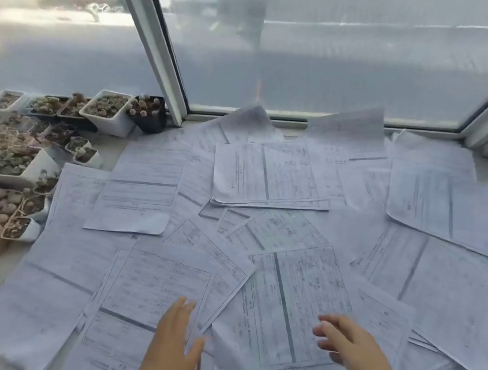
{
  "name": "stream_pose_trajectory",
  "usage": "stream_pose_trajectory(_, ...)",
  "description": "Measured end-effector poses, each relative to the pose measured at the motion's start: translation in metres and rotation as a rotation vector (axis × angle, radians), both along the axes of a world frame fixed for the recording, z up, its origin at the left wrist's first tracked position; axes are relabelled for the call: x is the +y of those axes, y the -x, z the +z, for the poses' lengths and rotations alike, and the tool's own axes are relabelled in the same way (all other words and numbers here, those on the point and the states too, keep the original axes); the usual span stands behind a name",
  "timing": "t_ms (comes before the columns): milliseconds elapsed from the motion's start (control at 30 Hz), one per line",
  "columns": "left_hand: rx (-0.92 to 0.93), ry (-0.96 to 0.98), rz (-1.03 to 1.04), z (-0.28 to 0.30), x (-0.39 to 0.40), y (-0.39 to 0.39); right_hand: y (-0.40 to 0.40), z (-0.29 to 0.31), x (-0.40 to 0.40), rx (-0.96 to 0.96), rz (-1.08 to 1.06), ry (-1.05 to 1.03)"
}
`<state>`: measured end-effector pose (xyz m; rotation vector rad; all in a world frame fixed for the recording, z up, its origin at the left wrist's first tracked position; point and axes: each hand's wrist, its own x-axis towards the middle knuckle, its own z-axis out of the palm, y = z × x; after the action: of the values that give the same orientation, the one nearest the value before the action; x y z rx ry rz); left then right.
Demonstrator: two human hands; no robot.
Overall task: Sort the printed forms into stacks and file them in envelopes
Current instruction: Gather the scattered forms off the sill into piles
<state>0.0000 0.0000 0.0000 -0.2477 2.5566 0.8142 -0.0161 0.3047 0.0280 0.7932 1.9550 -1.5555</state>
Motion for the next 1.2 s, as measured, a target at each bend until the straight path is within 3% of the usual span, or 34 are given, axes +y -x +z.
stream_pose_trajectory(133, -0.006, 0.176, 0.17, -0.014, -0.022, -0.001, 0.01, -0.021, -0.031, -0.131, 0.009, 0.163)
stream_pose_trajectory(300, -0.095, 0.311, 0.15, -0.038, -0.045, -0.013, 0.029, -0.028, -0.082, -0.129, -0.059, 0.254)
stream_pose_trajectory(533, 0.031, 0.249, 0.069, -0.041, -0.031, -0.022, 0.029, -0.034, -0.155, -0.223, -0.103, 0.305)
stream_pose_trajectory(700, 0.078, -0.039, -0.143, -0.04, -0.032, -0.018, 0.031, -0.042, -0.196, -0.179, -0.205, 0.338)
stream_pose_trajectory(800, 0.103, -0.156, -0.118, -0.032, -0.06, -0.013, 0.017, -0.051, -0.216, -0.114, -0.072, 0.175)
stream_pose_trajectory(867, 0.153, -0.09, -0.047, -0.027, -0.089, -0.011, 0.013, -0.053, -0.22, -0.012, 0.002, -0.003)
stream_pose_trajectory(967, 0.147, -0.017, 0.141, -0.024, -0.127, -0.003, 0.02, -0.05, -0.197, 0.15, -0.126, -0.204)
stream_pose_trajectory(1067, 0.083, -0.075, 0.191, -0.025, -0.13, 0.008, 0.028, -0.046, -0.157, 0.161, -0.303, -0.119)
stream_pose_trajectory(1200, 0.055, -0.134, 0.135, -0.028, -0.102, 0.019, 0.022, -0.052, -0.136, 0.112, -0.111, -0.233)
